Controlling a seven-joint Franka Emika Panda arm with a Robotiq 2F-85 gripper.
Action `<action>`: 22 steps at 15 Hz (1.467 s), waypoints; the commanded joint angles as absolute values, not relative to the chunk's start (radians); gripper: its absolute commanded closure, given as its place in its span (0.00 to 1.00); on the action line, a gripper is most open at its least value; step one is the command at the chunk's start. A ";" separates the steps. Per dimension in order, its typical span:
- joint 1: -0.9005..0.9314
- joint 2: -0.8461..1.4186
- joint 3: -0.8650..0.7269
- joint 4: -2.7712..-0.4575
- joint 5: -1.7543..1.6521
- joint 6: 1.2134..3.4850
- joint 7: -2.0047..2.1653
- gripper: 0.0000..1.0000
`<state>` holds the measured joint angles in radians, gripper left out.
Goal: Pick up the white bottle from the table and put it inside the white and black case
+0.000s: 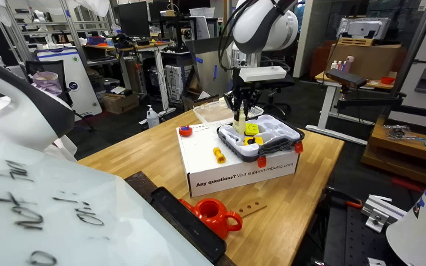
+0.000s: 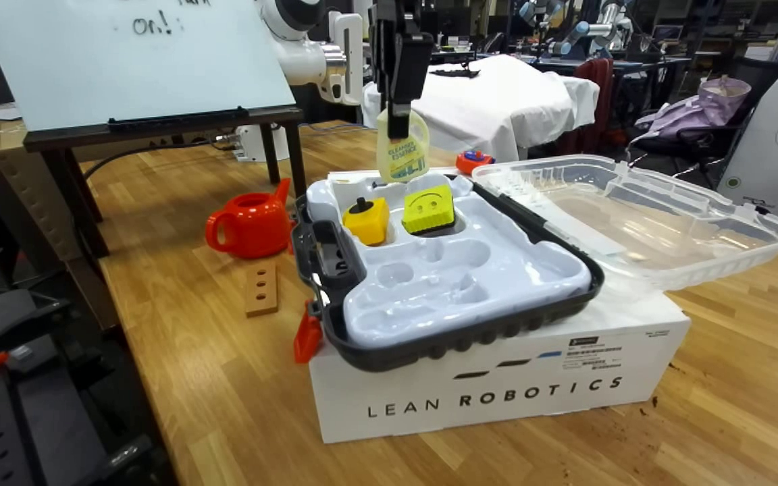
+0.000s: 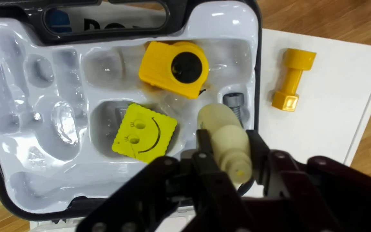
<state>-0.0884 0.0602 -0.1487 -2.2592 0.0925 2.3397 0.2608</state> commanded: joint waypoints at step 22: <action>-0.112 0.204 -0.136 -2.133 0.120 2.297 0.219 0.92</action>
